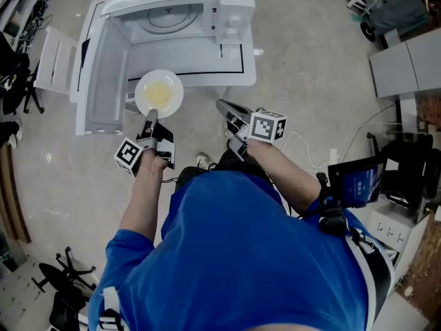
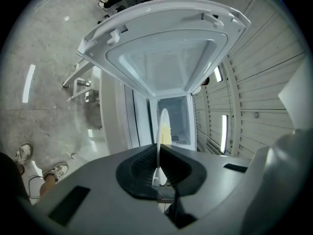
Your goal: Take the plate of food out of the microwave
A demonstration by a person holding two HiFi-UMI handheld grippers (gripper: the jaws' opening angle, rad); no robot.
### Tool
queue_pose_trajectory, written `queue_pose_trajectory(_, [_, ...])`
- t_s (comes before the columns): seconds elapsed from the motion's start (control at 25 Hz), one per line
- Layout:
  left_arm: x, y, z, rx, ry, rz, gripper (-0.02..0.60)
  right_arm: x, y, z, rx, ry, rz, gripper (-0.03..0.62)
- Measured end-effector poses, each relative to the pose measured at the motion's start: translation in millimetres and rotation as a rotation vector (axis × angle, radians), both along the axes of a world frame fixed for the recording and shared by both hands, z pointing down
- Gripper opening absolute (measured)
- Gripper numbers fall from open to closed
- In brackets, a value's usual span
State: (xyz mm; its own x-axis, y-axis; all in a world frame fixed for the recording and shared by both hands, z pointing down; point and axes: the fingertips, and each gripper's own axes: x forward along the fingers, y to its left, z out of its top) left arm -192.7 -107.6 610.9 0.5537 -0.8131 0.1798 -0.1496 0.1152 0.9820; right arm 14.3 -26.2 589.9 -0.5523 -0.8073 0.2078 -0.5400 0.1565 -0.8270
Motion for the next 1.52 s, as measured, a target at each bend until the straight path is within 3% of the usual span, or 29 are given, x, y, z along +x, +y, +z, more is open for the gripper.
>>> queue_pose_trajectory(0.64, [7,10,-9,0.025,0.041,-0.013,0.017,9,4,-7,0.03,0.019,-0.002,0.005])
queue_pose_trajectory(1.52, [9,2,0,0.017,0.023,-0.016,0.017,10,-2,-7,0.043,0.038,-0.023,0.005])
